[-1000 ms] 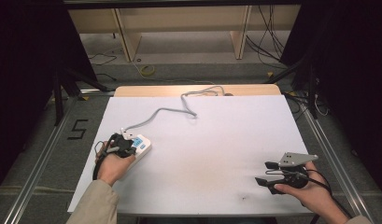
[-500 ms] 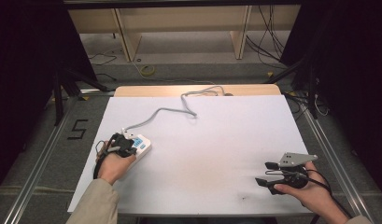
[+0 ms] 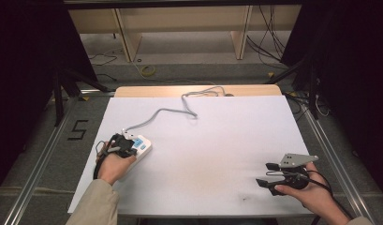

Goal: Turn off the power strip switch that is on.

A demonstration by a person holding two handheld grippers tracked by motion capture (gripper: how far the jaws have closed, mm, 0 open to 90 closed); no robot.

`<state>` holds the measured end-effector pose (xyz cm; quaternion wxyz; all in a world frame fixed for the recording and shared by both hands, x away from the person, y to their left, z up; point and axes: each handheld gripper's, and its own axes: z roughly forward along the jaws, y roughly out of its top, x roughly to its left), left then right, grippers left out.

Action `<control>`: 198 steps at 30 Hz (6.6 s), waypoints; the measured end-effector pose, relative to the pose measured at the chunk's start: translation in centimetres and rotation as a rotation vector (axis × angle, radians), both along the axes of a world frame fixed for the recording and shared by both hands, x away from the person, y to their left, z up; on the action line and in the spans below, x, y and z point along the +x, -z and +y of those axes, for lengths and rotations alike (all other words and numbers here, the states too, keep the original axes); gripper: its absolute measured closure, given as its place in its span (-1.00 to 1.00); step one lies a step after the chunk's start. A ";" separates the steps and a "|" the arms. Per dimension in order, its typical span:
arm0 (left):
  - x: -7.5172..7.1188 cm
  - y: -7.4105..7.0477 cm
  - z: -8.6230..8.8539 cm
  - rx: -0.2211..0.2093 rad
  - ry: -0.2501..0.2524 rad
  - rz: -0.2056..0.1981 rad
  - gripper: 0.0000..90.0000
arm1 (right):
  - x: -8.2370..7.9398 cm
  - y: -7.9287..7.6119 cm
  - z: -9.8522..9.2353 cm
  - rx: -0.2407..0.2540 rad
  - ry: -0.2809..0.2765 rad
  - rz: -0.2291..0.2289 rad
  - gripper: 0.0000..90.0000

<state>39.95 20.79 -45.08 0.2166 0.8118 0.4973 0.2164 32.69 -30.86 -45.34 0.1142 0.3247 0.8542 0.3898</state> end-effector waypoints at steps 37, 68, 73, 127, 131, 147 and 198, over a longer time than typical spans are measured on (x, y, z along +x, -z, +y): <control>0.3 -0.1 -0.2 0.029 0.010 0.022 1.00 | -0.1 0.0 0.0 -0.002 0.001 0.005 -0.40; 0.6 -0.3 -0.4 0.053 0.029 0.043 1.00 | -0.1 0.0 0.0 -0.004 -0.002 0.003 -0.40; 0.7 -0.3 -0.4 0.049 0.024 0.049 1.00 | -0.1 0.0 0.0 -0.001 0.001 0.004 -0.40; 0.8 -0.3 -0.5 0.058 0.038 0.075 1.00 | -0.1 0.0 0.0 -0.001 0.000 0.004 -0.40; 0.8 -0.4 -0.5 0.058 0.040 0.077 1.00 | -0.1 0.0 0.0 -0.001 0.001 0.003 -0.40; 0.8 -0.4 -0.4 0.047 0.040 0.076 1.00 | -0.1 -0.1 -0.1 0.002 0.002 0.003 -0.40; 0.7 -0.6 -0.2 0.048 0.040 0.047 1.00 | -0.1 -0.2 -0.1 0.009 0.000 -0.005 -0.40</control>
